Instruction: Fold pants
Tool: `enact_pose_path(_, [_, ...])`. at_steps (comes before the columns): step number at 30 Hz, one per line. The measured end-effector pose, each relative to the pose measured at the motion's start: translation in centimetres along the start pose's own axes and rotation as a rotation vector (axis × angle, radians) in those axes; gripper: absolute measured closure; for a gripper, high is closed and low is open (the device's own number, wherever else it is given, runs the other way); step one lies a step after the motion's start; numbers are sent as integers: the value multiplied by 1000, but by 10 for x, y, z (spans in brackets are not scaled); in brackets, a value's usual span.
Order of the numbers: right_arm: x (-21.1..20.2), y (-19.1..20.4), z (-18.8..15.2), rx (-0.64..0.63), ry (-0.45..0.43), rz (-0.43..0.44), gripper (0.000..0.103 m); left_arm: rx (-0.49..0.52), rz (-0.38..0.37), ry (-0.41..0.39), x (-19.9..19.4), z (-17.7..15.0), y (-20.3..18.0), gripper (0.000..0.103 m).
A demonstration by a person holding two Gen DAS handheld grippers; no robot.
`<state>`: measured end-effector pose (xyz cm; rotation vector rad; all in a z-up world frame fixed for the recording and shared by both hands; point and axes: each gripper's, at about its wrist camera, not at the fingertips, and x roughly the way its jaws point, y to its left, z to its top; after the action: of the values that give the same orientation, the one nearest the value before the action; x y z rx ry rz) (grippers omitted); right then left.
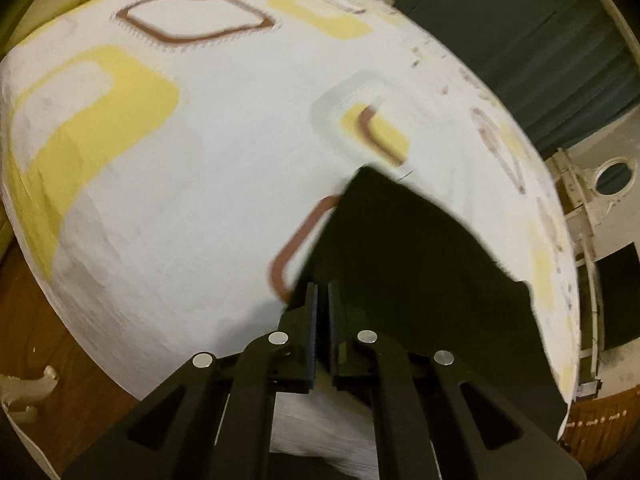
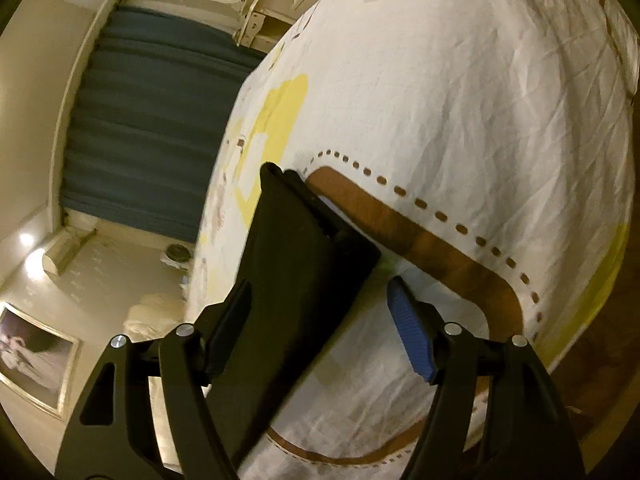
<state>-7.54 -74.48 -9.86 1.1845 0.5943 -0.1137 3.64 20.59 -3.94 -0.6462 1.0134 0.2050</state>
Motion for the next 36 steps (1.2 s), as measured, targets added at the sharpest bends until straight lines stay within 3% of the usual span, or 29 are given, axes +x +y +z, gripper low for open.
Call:
enact_pose_path(2, [-12,10,-4,-49,-41,-51,33,-2,22,28,11,-2,9,98])
enact_pose_path(5, [-29,39,-10,-169,-115,-112,33,18,76,2,11,2,12,102])
enact_pose_path(7, [-31,67,-14,-240,-117,-96,33,-3,106,-8,13,7,21,103])
enact_pose_path(9, [-24,97,-20,-305,-80,-54,33,-33,65,15,12,10,29,103])
enact_pose_path(12, [8,153,-39,-424,43,27,33,0,57,-3,1,10,31,103])
enact_pose_path(15, [66,210,-70,-530,240,115,33,77,89,-42,-12,7,22,103])
enact_pose_path(18, [144,267,-122,-636,473,185,33,190,108,-96,-25,3,-1,103])
enact_pose_path(21, [215,318,-176,-743,659,220,33,287,47,-102,-25,0,-24,103])
enact_pose_path(24, [272,348,-220,-780,767,223,33,375,12,-84,-6,-5,-44,103])
enact_pose_path(27, [332,373,-264,-780,857,214,33,478,48,-66,21,-10,-60,102])
enact_pose_path(30, [372,384,-296,-807,921,169,33,548,53,-75,32,-17,-63,82])
enact_pose_path(32, [387,383,-313,-826,976,151,33,576,51,-108,30,-21,-64,56])
enact_pose_path(33, [396,383,-323,-846,999,127,33,589,53,-110,30,-22,-65,25])
enact_pose_path(34, [402,384,-330,-859,1011,122,34,583,54,-117,30,-21,-65,22])
enact_pose_path(35, [404,384,-336,-871,1015,133,47,571,41,-124,30,-21,-63,22])
enact_pose_path(36, [406,385,-340,-877,1027,149,73,555,25,-114,32,-19,-60,22])
